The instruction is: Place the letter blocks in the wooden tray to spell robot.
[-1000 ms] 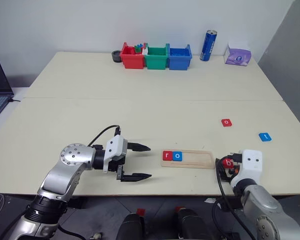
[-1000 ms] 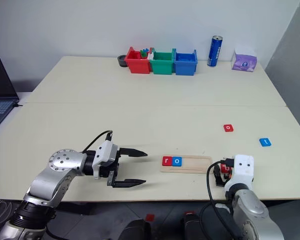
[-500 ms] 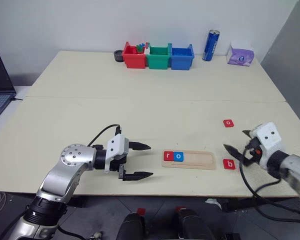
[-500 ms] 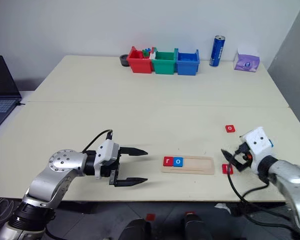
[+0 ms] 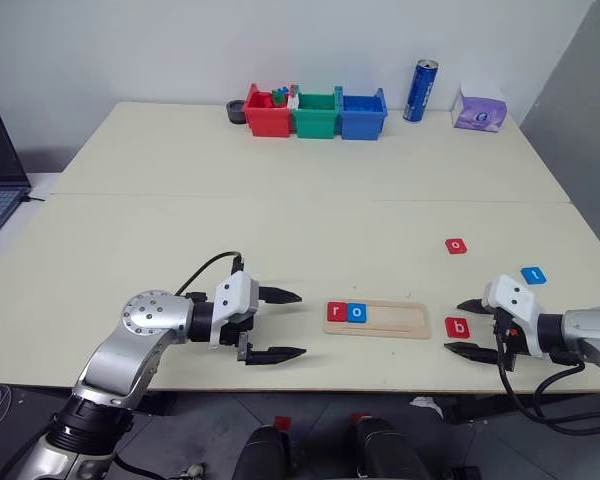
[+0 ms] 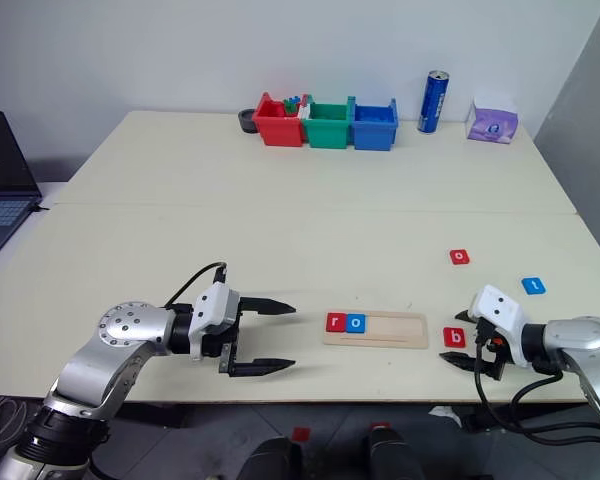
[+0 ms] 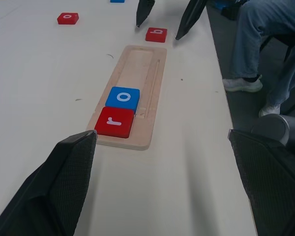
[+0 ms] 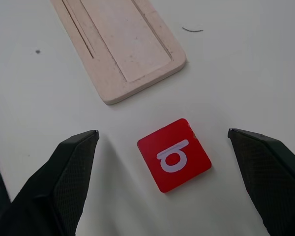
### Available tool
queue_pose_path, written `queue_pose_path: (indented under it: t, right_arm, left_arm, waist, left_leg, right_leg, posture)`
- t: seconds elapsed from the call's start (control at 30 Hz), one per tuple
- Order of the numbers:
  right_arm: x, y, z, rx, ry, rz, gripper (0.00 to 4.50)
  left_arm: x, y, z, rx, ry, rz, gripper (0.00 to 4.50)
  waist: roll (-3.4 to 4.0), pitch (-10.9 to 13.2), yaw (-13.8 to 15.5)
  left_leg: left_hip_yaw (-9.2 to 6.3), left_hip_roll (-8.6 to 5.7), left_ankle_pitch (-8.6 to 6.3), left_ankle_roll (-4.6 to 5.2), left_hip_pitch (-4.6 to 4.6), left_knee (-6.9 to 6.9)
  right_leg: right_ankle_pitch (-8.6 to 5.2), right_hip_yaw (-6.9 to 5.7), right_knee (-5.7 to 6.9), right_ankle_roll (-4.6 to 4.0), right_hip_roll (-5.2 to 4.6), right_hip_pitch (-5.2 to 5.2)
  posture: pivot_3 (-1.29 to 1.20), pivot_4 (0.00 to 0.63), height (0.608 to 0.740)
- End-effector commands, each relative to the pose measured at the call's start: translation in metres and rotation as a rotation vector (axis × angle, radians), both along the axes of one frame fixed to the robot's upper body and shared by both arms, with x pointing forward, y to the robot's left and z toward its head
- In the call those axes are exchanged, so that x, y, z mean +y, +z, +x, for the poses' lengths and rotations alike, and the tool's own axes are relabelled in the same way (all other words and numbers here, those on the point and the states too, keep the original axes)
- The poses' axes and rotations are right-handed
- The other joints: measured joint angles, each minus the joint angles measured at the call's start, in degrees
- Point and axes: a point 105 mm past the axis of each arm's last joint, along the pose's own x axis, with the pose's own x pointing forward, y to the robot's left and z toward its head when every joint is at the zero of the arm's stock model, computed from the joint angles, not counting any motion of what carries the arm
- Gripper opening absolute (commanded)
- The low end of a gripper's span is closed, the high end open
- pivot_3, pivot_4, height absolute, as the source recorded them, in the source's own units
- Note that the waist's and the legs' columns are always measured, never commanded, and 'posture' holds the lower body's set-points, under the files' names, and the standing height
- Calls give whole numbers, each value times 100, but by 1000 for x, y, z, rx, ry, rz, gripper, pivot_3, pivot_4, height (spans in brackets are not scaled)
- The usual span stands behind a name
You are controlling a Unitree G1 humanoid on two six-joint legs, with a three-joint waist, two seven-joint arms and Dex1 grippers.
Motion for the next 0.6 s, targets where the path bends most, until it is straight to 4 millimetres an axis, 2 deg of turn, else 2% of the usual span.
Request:
queue_pose_path:
  t: [0.03,0.07,0.17,0.33,0.4,0.5,0.6]
  right_arm:
    - [-1,3,3,-18,49,-44,4472]
    - [-1,2,4,-14,52,-45,4472]
    - [-1,1,4,-6,67,-49,3885]
    - [0,2,6,-10,73,-42,2007]
    - [2,6,7,-22,78,-37,1447]
    - [10,19,8,-56,121,-28,1462]
    - [31,38,7,-98,191,6,1462]
  left_arm:
    - [-2,5,-2,-36,-15,2,4500]
    - [-2,4,-2,-36,-15,3,4500]
    - [0,3,-2,-35,-10,6,4500]
    - [6,1,-1,-26,11,16,4500]
    - [10,0,0,-24,29,23,4500]
    - [18,-1,3,-26,55,39,4500]
    - [28,-3,6,-25,86,53,4500]
  waist:
    - [0,0,0]
    - [0,0,0]
    - [0,0,1]
    - [0,0,2]
    - [0,0,2]
    - [1,0,2]
    - [6,3,-9]
  left_leg:
    - [0,0,0,0,0,0]
    - [0,0,0,0,0,0]
    - [-1,0,0,0,2,0]
    - [-3,1,0,0,2,0]
    - [-3,1,0,0,2,0]
    - [-4,1,0,0,3,0]
    - [-6,2,0,0,3,0]
  right_leg:
    - [0,0,0,0,0,0]
    - [0,1,0,0,0,0]
    - [0,1,1,0,0,0]
    - [0,1,1,-1,0,0]
    - [0,1,1,0,0,0]
    - [0,1,2,0,0,0]
    - [0,1,3,0,0,-1]
  posture:
    - [0,150,740]
    - [0,150,740]
    - [0,150,740]
    - [0,150,740]
    - [0,150,740]
    - [0,150,740]
    - [0,150,740]
